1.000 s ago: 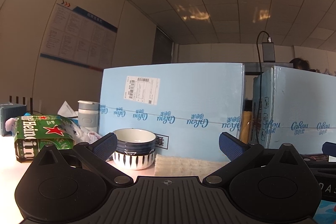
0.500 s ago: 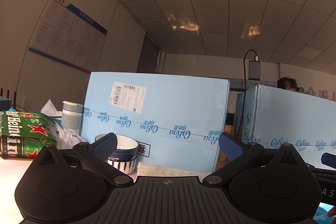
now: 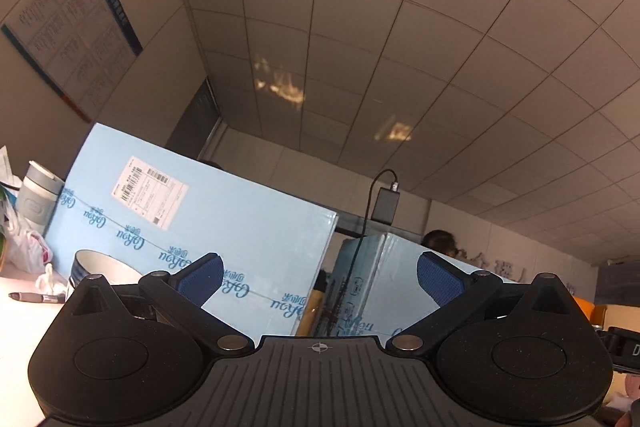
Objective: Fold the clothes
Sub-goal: 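Swing both tools toward the pink knit sweater beside the cardboard box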
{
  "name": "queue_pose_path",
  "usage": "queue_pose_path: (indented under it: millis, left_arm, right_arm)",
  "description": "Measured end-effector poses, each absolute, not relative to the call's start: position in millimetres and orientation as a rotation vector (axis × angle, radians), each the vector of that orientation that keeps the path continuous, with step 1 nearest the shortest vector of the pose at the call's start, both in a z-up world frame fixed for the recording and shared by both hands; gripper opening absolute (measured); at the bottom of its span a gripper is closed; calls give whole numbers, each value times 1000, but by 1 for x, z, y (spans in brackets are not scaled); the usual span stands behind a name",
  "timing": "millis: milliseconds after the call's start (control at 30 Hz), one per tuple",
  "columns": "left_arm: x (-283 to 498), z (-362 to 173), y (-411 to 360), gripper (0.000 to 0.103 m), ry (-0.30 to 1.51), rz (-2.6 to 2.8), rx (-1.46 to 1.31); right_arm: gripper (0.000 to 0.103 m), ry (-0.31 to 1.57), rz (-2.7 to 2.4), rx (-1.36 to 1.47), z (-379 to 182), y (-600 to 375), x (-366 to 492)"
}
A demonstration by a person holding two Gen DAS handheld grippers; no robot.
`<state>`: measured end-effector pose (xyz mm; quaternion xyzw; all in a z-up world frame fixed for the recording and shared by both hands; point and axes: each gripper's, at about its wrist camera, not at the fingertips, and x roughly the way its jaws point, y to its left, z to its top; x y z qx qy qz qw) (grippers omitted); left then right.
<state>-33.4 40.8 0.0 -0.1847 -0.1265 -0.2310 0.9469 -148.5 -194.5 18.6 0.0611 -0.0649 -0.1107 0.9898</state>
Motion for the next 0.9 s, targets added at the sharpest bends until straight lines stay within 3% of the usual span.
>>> queue_pose_path:
  millis: [267, 433, 900]
  left_arm:
    - [-62, 6, 8, 103, -320, -389, -234]
    - [-93, 11, -23, 103, -258, -411, -214]
    - [-152, 39, -191, 103, -188, -826, -50]
  right_arm:
    - [103, -187, -351, 133, 26, -238, -232]
    - [103, -195, -425, 167, 22, -274, -273]
    - [103, -167, -675, 337, -7, -408, -378]
